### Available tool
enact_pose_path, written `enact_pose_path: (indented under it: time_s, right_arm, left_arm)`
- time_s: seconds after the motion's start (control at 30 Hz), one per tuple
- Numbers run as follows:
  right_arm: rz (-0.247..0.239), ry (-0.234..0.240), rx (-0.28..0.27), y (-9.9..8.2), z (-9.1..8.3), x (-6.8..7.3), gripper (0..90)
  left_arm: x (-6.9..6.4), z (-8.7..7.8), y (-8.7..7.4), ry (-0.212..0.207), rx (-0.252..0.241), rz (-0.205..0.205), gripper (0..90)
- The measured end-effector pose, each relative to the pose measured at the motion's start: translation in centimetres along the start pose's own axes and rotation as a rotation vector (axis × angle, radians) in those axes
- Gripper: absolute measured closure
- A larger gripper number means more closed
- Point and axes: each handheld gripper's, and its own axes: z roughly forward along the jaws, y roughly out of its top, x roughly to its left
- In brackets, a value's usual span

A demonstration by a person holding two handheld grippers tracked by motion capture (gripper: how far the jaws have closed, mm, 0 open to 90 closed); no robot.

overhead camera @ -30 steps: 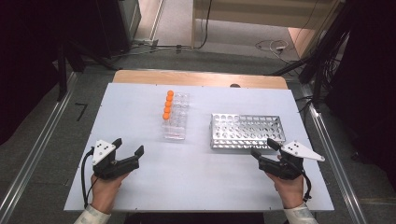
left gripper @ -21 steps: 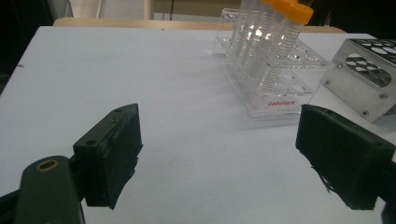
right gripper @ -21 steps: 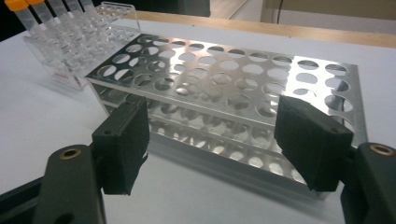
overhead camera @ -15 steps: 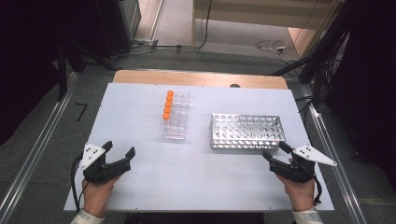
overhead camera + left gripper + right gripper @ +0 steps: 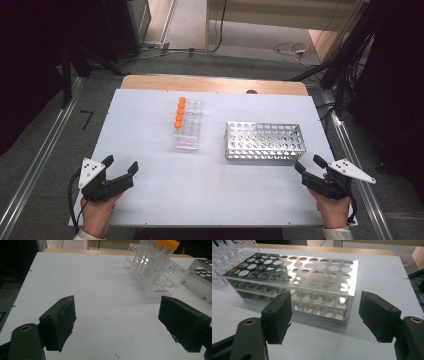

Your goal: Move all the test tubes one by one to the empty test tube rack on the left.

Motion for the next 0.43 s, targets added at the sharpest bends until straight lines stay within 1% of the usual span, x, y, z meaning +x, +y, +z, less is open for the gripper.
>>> enact_pose_path:
  time_s: [0.23,0.37,0.4,0.43]
  right_arm:
    - [0.022,-0.032,0.01,-0.6,-0.3,-1.2,25.1]
    - [0.036,-0.056,0.025,-1.0,-0.3,-1.9,25.1]
    - [0.038,-0.061,0.028,-1.2,-0.2,-2.3,24.7]
    - [0.047,-0.063,0.038,-1.3,-0.2,-2.5,23.9]
  left_arm:
    - [0.4,-0.4,-0.3,0.014,0.007,-0.001,14.2]
    - [0.7,-0.4,-0.7,0.017,0.018,-0.011,14.2]
    - [0.7,-0.4,-0.8,0.018,0.023,-0.008,14.2]
    - [0.8,-0.4,-0.9,0.018,0.028,-0.01,14.1]
